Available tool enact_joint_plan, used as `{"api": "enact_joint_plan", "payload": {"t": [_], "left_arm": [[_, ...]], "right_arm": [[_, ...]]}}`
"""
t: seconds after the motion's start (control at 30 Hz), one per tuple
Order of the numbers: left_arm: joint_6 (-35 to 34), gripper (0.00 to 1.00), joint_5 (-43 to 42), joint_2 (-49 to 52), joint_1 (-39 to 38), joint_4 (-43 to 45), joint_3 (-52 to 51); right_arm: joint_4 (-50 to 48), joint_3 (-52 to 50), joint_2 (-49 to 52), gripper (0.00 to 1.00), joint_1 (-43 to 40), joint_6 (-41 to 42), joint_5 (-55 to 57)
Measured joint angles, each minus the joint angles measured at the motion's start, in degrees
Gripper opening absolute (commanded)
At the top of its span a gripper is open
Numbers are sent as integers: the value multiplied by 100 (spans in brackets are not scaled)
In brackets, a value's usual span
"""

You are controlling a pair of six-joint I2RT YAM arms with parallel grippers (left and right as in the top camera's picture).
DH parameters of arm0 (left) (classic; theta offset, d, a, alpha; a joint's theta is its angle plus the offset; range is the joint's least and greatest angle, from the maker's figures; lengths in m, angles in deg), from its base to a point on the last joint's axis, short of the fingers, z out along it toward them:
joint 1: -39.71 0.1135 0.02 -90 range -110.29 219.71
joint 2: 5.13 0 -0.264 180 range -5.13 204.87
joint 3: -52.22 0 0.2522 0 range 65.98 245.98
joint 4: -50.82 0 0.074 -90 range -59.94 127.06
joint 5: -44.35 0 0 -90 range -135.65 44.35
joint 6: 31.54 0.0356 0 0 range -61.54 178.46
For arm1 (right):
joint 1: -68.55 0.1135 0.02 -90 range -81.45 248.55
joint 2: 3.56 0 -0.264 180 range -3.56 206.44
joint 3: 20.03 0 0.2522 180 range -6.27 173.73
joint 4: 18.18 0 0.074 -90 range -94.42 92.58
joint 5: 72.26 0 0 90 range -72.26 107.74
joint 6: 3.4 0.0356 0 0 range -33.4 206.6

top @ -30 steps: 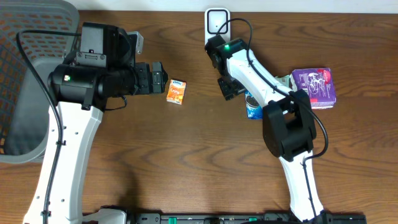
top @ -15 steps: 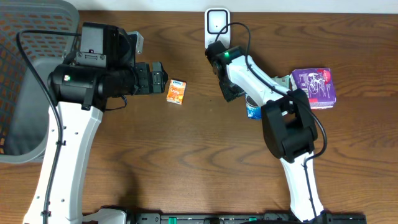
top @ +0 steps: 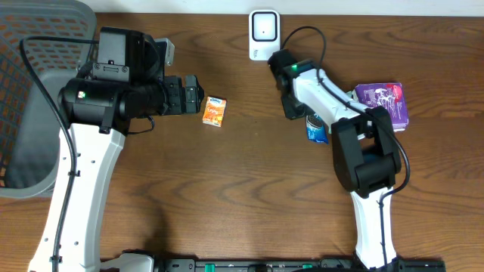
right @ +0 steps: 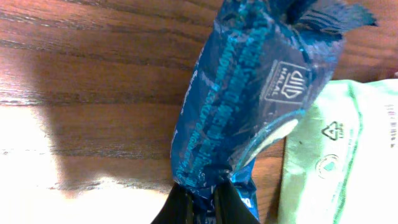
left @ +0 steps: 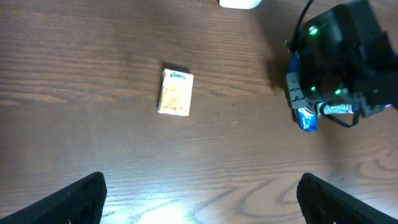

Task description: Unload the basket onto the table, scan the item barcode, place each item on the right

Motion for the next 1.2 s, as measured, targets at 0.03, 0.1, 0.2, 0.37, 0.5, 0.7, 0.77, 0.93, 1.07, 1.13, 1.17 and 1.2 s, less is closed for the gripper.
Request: {"api": "enact_joint_plan", "payload": {"t": [0.03, 0.1, 0.2, 0.37, 0.5, 0.7, 0.77, 0.93, 1.07, 1.13, 1.17, 1.2], "left_arm": [[0, 98, 0, 0, 0, 0, 0], [0, 98, -2, 0, 0, 0, 0], [0, 98, -2, 0, 0, 2, 0], [0, 98, -2, 0, 0, 0, 0], [0, 98, -2, 0, 0, 0, 0], [0, 98, -2, 0, 0, 0, 0], [0, 98, 0, 0, 0, 0, 0], [0, 98, 0, 0, 0, 0, 0], [0, 98, 0, 0, 0, 0, 0], [0, 98, -2, 0, 0, 0, 0], [0, 98, 0, 0, 0, 2, 0], [0, 98, 0, 0, 0, -2, 0]], "right_arm": [[35, 46, -4, 1, -59, 0, -205], [142, 208, -9, 1, -271, -26, -957], [144, 442, 31, 1, -498, -170, -2691], [146, 511, 229, 1, -710, -498, -5392], [160, 494, 420, 1, -1023, -973, -7499], [181, 472, 424, 1, -1458, -1176, -8542], [96, 321, 424, 1, -1567, -1145, -8456], [15, -138, 424, 3, -1786, -564, -7222], [557, 20, 424, 23, -1993, -286, -6341], [855, 256, 391, 24, -2052, -240, -5897], [1137, 437, 391, 24, -2063, -192, -5493], [1469, 660, 391, 24, -2072, -177, -5119]]}}
